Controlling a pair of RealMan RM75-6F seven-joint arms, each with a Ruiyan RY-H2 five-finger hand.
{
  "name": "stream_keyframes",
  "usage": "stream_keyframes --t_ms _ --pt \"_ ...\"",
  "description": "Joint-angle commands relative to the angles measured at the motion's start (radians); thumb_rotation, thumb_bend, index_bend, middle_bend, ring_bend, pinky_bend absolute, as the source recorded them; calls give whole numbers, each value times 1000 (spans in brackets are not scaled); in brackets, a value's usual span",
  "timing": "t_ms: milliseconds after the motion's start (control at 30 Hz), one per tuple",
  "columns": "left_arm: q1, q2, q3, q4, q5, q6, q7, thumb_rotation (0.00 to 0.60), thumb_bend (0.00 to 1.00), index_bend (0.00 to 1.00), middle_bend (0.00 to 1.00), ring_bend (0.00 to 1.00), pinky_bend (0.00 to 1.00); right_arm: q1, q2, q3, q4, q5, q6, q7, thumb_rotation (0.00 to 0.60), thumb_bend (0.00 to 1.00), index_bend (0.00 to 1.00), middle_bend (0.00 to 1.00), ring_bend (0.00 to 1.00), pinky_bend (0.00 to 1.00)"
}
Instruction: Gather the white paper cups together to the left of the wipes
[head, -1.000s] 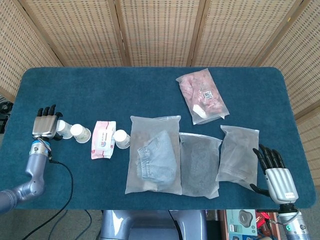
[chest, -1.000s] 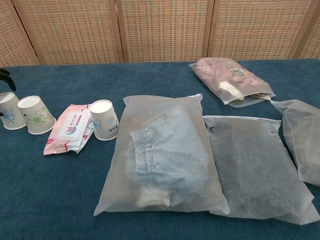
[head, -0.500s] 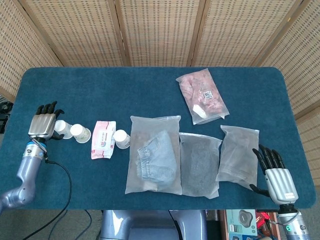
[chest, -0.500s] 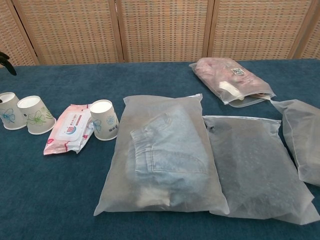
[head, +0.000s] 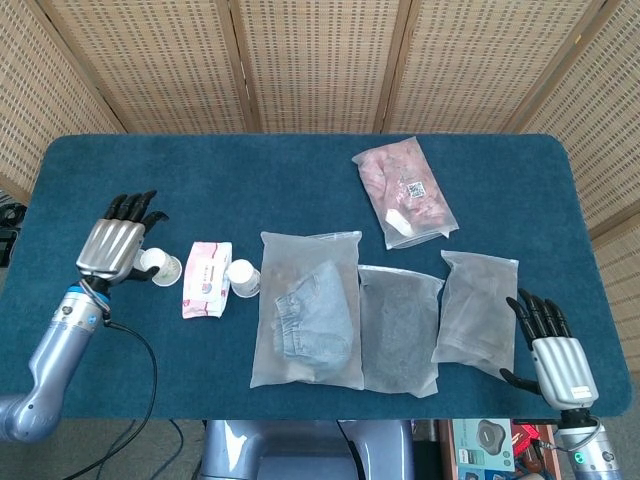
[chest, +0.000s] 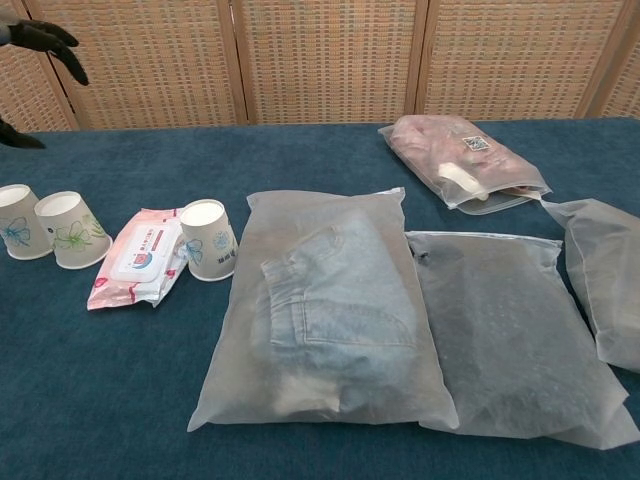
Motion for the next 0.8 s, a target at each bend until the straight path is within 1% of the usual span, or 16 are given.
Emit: stream_keyframes --t_ms 33,133,233,267,300,400,533,800 --pt "-83 -53 3 -71 -85 12 139 600 226 192 0 0 0 -1 4 1 1 -1 3 10 600 94 0 0 0 0" --pt "-145 -121 10 -76 -165 31 239 600 226 163 0 0 0 -3 10 2 1 -2 7 26 600 93 0 0 0 0" --pt "-197 -176 13 -65 -247 53 316 600 226 162 0 0 0 -3 14 2 2 -2 8 40 600 93 0 0 0 0" --pt "-234 -212 14 -48 -306 53 365 600 226 162 0 0 0 -4 17 4 2 0 9 53 600 94 0 0 0 0" --pt "-255 -228 13 -42 -351 64 396 600 226 159 0 0 0 -3 20 5 3 1 9 60 600 94 0 0 0 0" --pt "-305 -252 12 -37 -461 100 469 600 226 133 0 0 0 -3 25 5 5 0 8 77 600 93 0 0 0 0" --pt "-338 -269 12 -23 -532 121 503 600 226 127 0 0 0 -3 28 5 7 -1 9 88 600 93 0 0 0 0" --pt "-377 -308 9 34 -607 112 503 600 226 127 0 0 0 -5 32 4 5 -6 14 103 600 93 0 0 0 0"
